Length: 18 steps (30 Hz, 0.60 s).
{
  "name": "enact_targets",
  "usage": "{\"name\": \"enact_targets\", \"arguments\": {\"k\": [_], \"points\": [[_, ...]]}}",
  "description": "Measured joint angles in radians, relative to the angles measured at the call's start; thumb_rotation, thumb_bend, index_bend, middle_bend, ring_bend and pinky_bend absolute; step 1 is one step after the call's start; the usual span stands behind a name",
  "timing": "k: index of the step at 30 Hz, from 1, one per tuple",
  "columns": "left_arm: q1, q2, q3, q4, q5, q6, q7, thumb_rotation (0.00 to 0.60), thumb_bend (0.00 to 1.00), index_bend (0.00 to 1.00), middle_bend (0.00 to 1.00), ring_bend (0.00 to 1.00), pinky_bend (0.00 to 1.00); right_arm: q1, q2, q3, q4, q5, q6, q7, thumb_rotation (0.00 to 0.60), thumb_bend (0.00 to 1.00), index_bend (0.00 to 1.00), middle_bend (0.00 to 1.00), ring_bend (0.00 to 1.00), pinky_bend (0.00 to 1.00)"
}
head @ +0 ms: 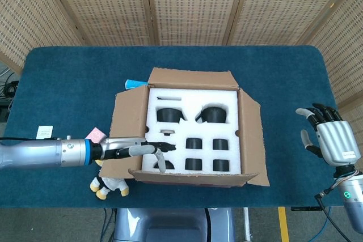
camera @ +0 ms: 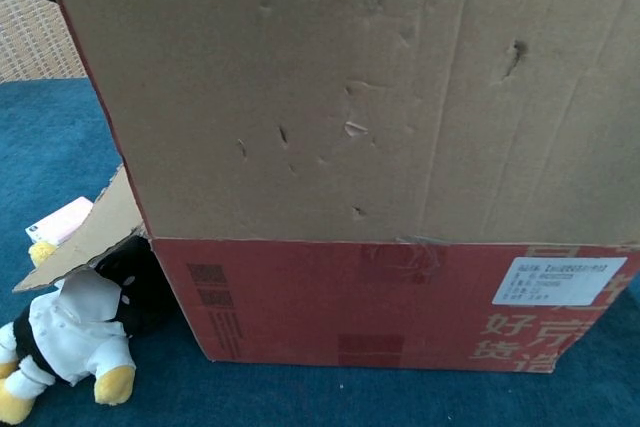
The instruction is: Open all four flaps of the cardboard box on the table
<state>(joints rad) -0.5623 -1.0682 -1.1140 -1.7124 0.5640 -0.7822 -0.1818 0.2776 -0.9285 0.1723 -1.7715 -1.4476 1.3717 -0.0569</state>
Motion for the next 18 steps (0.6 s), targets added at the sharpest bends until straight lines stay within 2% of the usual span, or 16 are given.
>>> {"name": "enact_targets", "arguments": {"k": [3, 7, 18], "points": [[0.008, -0.019, -0.007, 0.041, -0.052, -0.054, 0.06, 0.002, 0.15, 0.39, 0.0, 0.0, 0.0, 0.0, 0.001, 0.001, -0.002, 0.002, 0.0, -0.002, 0.6, 0.54, 0.25, 0.31, 0.18, 0.19], [0.005, -0.027, 0.008, 0.062, -0.08, -0.079, 0.098, 0.002, 0.15, 0.39, 0.0, 0.0, 0.0, 0.0, 0.002, 0.001, -0.005, 0.001, 0.001, -0.004, 0.6, 0.54, 0.25, 0.31, 0.18, 0.19], [-0.058, -0.041, 0.101, 0.094, -0.097, -0.095, 0.135, 0.002, 0.15, 0.39, 0.0, 0.0, 0.0, -0.004, 0.003, -0.001, -0.007, 0.001, 0.006, -0.002, 0.6, 0.54, 0.25, 0.31, 0.18, 0.19]]}}
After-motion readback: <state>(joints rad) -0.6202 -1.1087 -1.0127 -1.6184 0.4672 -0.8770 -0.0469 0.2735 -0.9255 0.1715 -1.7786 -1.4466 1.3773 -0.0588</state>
